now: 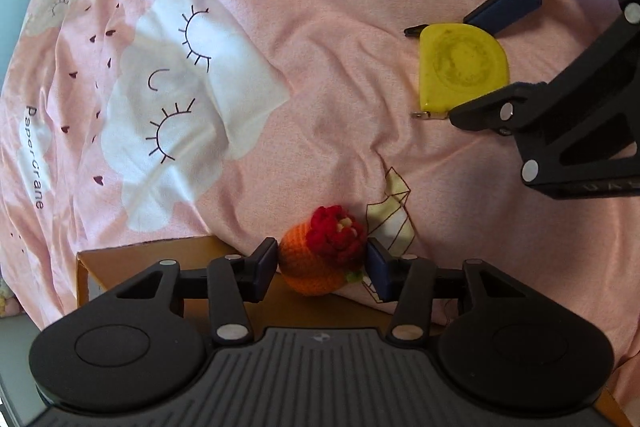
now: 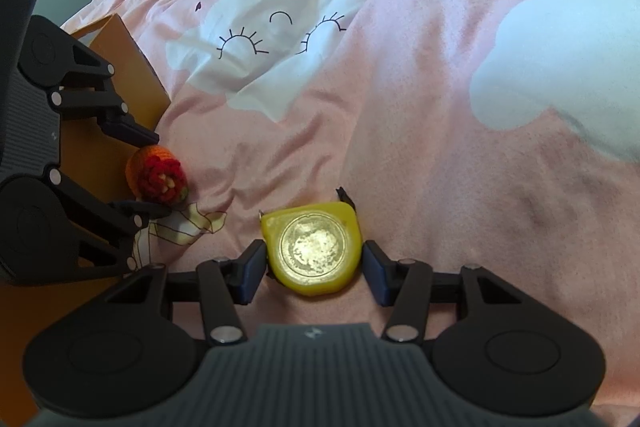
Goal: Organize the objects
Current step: 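Grasp the orange crochet ball with the left gripper while the right grasps the yellow tape measure, then lift and carry the crochet ball and tape measure over the white box, then lower the tape measure into the box with the right gripper while the left lowers the crochet ball, then open both grippers and withdraw them from the box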
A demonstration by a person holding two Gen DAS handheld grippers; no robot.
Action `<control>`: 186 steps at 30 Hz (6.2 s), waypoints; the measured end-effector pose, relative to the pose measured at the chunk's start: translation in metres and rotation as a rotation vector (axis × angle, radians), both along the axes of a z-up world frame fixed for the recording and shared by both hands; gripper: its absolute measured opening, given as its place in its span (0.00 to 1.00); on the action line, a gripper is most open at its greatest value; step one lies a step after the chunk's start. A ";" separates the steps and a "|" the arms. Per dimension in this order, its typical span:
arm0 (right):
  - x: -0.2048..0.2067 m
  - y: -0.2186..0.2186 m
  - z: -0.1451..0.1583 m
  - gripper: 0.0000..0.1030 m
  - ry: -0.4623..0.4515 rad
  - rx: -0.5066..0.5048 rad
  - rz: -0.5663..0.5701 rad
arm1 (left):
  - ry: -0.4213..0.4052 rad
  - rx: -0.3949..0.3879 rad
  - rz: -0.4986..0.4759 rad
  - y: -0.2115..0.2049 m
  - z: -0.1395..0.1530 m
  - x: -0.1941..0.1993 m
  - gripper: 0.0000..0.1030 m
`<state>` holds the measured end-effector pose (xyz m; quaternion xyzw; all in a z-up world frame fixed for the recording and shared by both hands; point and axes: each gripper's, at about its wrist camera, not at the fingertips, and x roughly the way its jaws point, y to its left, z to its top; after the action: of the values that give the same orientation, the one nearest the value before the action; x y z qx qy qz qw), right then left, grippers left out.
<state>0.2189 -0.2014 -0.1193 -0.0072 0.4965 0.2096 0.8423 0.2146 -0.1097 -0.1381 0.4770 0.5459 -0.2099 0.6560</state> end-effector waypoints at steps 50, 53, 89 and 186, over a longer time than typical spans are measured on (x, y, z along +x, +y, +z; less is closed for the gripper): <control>-0.088 0.137 0.123 0.52 -0.210 0.120 0.465 | -0.366 -0.364 0.648 0.186 0.123 -0.124 0.49; -0.085 0.141 0.119 0.52 -0.202 0.103 0.460 | -0.347 -0.356 0.672 0.190 0.114 -0.127 0.49; -0.056 0.211 0.093 0.52 -0.166 0.052 0.697 | -0.469 -0.499 0.852 0.229 0.144 -0.121 0.60; -0.183 0.100 0.109 0.64 -0.225 -0.065 0.188 | -0.578 -0.630 0.964 0.154 0.142 -0.231 0.71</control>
<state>0.0364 -0.1017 -0.0102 -0.1044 0.4026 0.2694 0.8686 -0.0161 0.0440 0.0037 -0.0002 0.4126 0.0952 0.9059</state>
